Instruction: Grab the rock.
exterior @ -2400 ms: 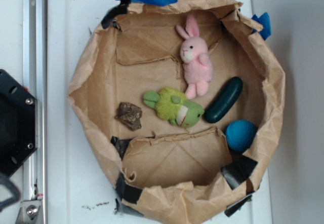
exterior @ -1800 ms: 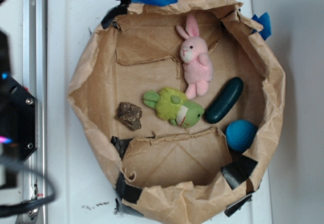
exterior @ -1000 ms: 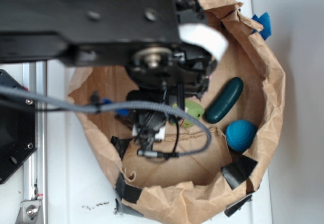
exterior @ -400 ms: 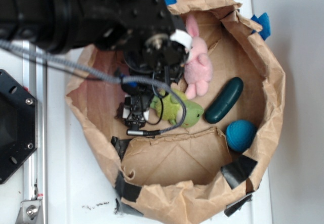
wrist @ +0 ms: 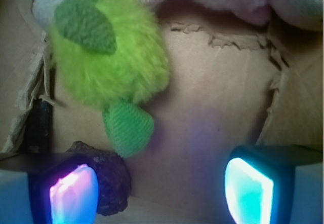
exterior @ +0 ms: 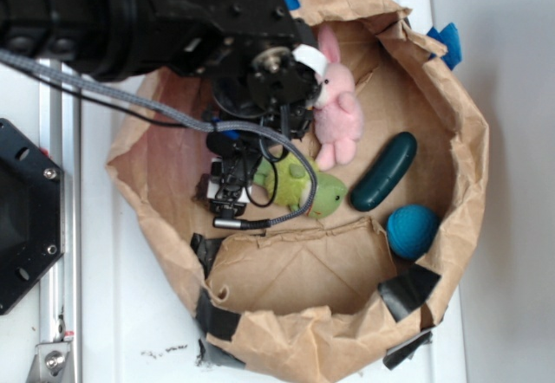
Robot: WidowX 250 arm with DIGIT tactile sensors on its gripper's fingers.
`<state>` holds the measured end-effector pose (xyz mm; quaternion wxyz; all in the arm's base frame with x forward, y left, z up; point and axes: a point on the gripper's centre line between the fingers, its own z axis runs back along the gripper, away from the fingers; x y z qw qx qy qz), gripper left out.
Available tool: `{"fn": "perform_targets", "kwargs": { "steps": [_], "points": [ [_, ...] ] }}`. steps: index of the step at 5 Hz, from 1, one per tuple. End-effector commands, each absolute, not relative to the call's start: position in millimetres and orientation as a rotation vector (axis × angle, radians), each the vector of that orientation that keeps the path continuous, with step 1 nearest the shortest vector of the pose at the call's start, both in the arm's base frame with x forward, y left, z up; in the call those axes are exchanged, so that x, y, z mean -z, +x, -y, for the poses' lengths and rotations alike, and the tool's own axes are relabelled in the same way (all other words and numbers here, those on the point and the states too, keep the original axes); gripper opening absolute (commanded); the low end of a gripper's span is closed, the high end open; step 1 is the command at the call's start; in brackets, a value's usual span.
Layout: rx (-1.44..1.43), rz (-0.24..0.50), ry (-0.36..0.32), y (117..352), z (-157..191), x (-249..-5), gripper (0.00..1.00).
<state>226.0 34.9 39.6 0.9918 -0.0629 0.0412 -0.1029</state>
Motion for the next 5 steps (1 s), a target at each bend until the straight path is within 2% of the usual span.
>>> {"fn": "perform_targets", "kwargs": {
  "steps": [1,2,3,4,5],
  "points": [
    [0.215,0.006,-0.208,224.3,-32.7,-59.0,1.00],
    [0.220,0.052,-0.219,226.9,-36.4,-72.2,1.00],
    [0.229,0.059,-0.236,230.4,-36.1,-76.6,1.00],
    [0.264,0.045,-0.237,231.8,-28.7,-65.6,1.00],
    [0.304,0.014,-0.298,228.7,-15.8,-51.2,1.00]
  ]
}}
